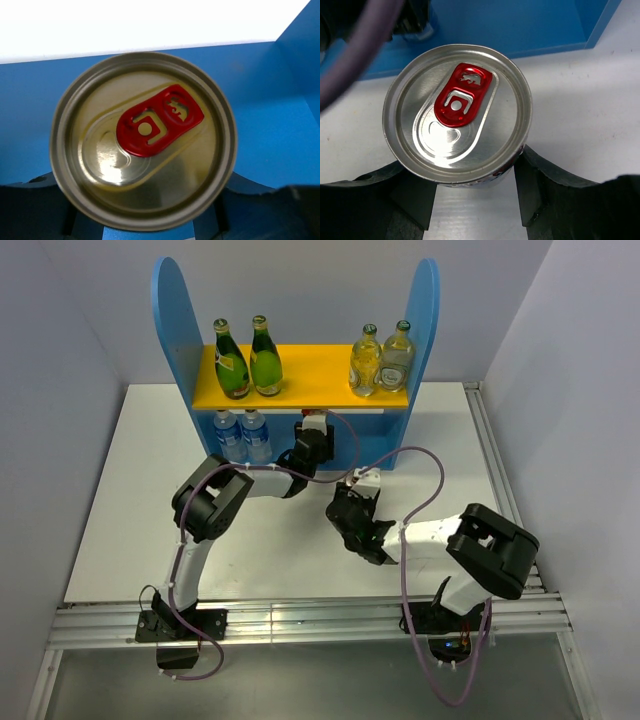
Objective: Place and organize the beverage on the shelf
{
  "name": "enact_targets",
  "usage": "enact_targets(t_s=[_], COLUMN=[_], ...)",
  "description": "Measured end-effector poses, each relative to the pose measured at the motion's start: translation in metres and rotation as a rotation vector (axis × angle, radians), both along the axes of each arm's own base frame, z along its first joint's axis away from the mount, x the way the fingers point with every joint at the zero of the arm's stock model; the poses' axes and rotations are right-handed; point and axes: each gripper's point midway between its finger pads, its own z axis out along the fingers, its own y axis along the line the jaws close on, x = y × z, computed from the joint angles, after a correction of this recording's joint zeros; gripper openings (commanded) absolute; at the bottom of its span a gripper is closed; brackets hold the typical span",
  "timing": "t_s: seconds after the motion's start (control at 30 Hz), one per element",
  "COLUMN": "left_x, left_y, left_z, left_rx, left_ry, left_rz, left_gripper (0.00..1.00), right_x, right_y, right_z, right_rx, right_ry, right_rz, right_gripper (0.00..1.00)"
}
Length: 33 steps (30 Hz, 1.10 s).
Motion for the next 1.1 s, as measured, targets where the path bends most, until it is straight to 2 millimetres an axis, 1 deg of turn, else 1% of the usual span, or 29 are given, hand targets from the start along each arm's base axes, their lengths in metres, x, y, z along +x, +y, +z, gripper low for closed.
enact_targets(t_s=[0.07, 0.1, 0.17, 0.2, 0.37, 0.43, 0.5, 0.6, 0.67, 0.77, 0.83, 0.9, 1.03, 1.1], left_x=[0.0, 0.0, 0.0, 0.0, -0.004, -0.013, -0.023, -0.04, -0.052, -0.068, -0.077, -0.094, -0.126, -0.136], left_y=[0.0, 0.0, 0.0, 0.0, 0.0, 0.005, 0.013, 0.022, 0.025, 0.025, 0.029, 0.026, 0.021, 0.022], left_z=[0.0, 0.0, -0.001, -0.001, -0.002, -0.001, 0.001, 0.019, 0.038, 0.063, 0.075, 0.085, 0.099, 0.106], left_rx=[0.002, 0.002, -0.001, -0.004, -0.024, -0.023, -0.019, -0.037, -0.064, -0.076, -0.085, -0.107, -0.136, -0.14], left_ry=[0.008, 0.01, 0.014, 0.015, 0.025, 0.031, 0.037, 0.022, -0.002, -0.041, -0.054, -0.056, -0.053, -0.053], left_rz=[0.001, 0.001, 0.001, 0.002, 0.002, 0.002, 0.01, 0.019, 0.023, 0.037, 0.059, 0.047, 0.017, 0.014], left_gripper=[0.56, 0.66, 0.74, 0.98, 0.99, 0.99, 0.99, 0.99, 0.99, 0.99, 0.99, 0.99, 0.99, 0.99], right_x=[0.004, 0.006, 0.007, 0.008, 0.013, 0.019, 0.029, 0.045, 0.06, 0.08, 0.09, 0.101, 0.118, 0.121], right_y=[0.0, 0.001, 0.0, -0.001, -0.009, -0.013, -0.015, -0.015, -0.015, -0.015, -0.019, -0.021, -0.018, -0.016], right_z=[0.007, 0.01, 0.015, 0.016, 0.019, 0.024, 0.034, 0.054, 0.069, 0.079, 0.077, 0.072, 0.058, 0.054], right_rx=[0.005, 0.012, 0.021, 0.021, -0.004, -0.015, -0.014, 0.003, 0.021, 0.027, 0.018, 0.021, 0.036, 0.049], right_ry=[-0.008, -0.014, -0.022, -0.024, -0.028, -0.033, -0.049, -0.088, -0.125, -0.152, -0.147, -0.136, -0.102, -0.091], right_rz=[-0.006, -0.009, -0.013, -0.014, -0.025, -0.037, -0.053, -0.073, -0.091, -0.11, -0.128, -0.132, -0.128, -0.123], right_gripper=[0.0, 0.0, 0.0, 0.0, 0.0, 0.0, 0.0, 0.0, 0.0, 0.0, 0.0, 0.0, 0.0, 0.0])
